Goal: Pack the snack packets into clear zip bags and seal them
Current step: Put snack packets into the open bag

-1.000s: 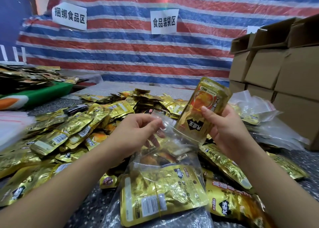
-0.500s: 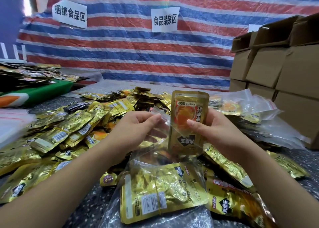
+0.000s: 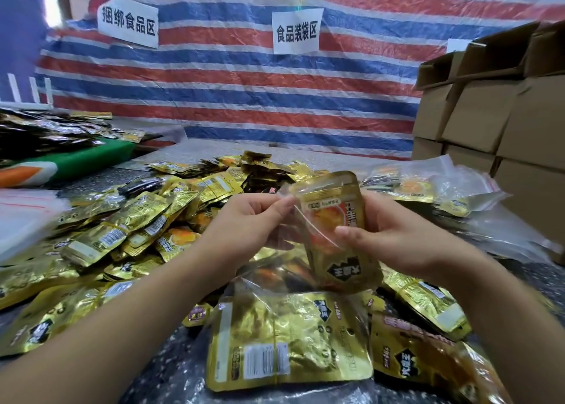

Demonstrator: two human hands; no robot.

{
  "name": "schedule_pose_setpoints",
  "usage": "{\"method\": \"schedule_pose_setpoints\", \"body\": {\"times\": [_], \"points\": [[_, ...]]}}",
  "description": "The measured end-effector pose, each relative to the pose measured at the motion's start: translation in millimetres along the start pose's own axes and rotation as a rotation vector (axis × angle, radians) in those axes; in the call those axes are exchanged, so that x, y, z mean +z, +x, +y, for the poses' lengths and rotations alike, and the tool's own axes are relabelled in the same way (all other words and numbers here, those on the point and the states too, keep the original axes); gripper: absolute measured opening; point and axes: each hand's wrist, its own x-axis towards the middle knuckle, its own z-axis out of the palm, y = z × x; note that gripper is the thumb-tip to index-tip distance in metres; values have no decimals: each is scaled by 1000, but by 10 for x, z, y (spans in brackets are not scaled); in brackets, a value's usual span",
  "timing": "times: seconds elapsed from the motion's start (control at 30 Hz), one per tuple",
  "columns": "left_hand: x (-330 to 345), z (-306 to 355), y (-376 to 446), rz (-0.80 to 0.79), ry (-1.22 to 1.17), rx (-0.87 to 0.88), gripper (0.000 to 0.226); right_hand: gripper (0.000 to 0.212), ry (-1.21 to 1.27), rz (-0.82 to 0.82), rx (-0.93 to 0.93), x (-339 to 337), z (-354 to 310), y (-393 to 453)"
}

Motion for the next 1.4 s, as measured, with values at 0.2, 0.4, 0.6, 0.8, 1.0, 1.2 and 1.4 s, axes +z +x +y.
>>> {"method": "schedule_pose_setpoints", "body": {"times": [0.2, 0.4, 0.6, 0.8, 1.0, 1.2, 1.4], "points": [[-1, -17, 6, 27, -25, 9, 34, 35, -147, 154, -37, 153, -35, 28], [45, -41, -13, -2, -5, 69, 33, 26, -436, -20, -9, 73, -214, -40], [22, -27, -5, 97, 18, 71, 27, 14, -529, 181, -3, 193, -153, 7], [22, -1, -35, 146, 11, 45, 31, 49, -534, 116, -58, 273, -138, -2], [12, -31, -31, 184, 10, 46, 31, 19, -627, 68, -101, 332, -138, 17], [22, -28, -16, 205, -126, 23, 27, 10, -551, 177, -103, 319, -143, 9], [32, 78, 3, 166, -349, 48, 33, 28, -633, 573, -397, 276, -131, 18]]}}
